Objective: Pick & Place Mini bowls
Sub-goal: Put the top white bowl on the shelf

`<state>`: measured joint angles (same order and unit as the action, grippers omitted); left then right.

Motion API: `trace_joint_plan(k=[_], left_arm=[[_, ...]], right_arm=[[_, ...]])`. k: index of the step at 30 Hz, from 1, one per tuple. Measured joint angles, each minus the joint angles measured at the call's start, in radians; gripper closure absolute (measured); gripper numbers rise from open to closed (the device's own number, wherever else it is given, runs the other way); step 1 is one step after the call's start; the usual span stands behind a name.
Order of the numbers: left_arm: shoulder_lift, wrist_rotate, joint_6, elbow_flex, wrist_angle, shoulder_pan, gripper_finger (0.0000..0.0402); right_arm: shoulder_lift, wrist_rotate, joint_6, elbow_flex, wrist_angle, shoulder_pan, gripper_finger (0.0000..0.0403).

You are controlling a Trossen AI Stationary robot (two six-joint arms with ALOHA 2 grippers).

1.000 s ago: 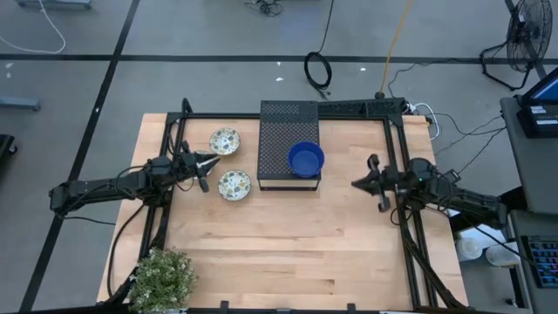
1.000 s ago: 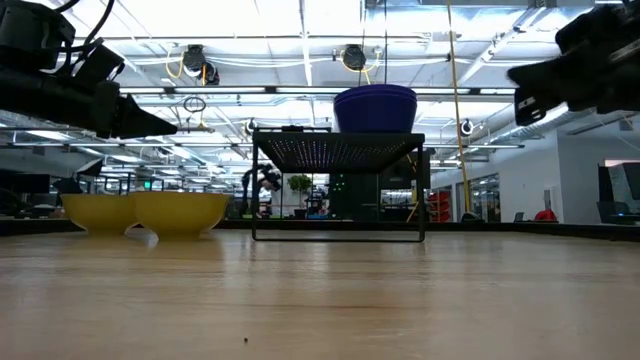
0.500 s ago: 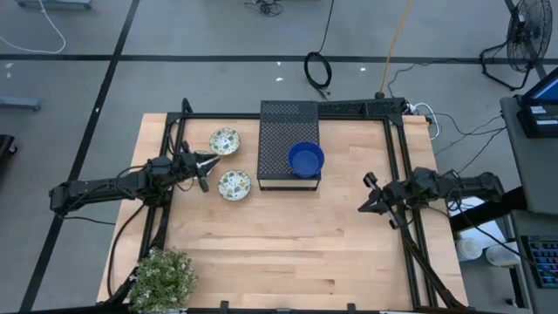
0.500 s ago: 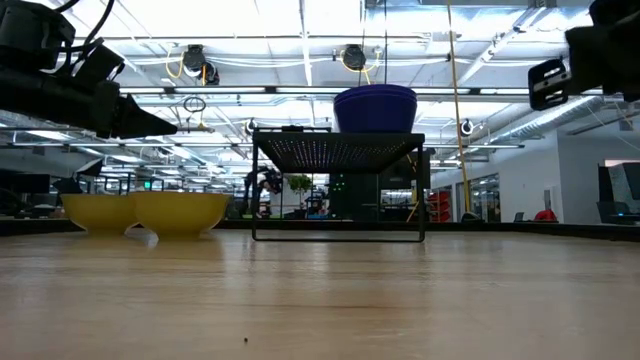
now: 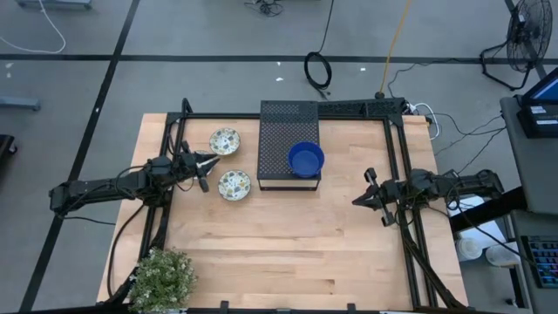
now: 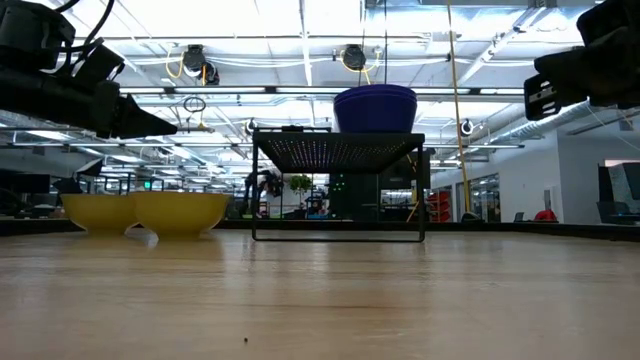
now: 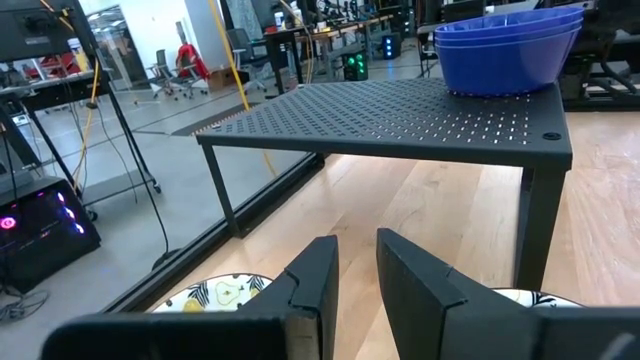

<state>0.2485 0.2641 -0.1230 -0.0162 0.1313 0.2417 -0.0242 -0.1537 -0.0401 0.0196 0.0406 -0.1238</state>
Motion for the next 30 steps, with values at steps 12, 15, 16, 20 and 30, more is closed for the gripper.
trace_joint_plan(k=[12,15,16,20,30], left_arm=[[0.0,0.0,0.0,0.0,0.0,0.0,0.0325],[0.0,0.0,0.0,0.0,0.0,0.0,0.0325],[0.0,0.0,0.0,0.0,0.0,0.0,0.0325],[0.0,0.0,0.0,0.0,0.0,0.0,0.0325],[0.0,0.0,0.0,0.0,0.0,0.0,0.0325]], right_arm=[[0.0,-0.003,0.026,0.0,0.013,0.0,0.0403],[0.0,-0.003,0.026,0.0,0.014,0.0,0.0403],[0.0,-0.003,0.026,0.0,0.014,0.0,0.0403],[0.0,-0.003,0.026,0.0,0.014,0.0,0.0403],[0.0,-0.003,0.026,0.0,0.015,0.0,0.0403]])
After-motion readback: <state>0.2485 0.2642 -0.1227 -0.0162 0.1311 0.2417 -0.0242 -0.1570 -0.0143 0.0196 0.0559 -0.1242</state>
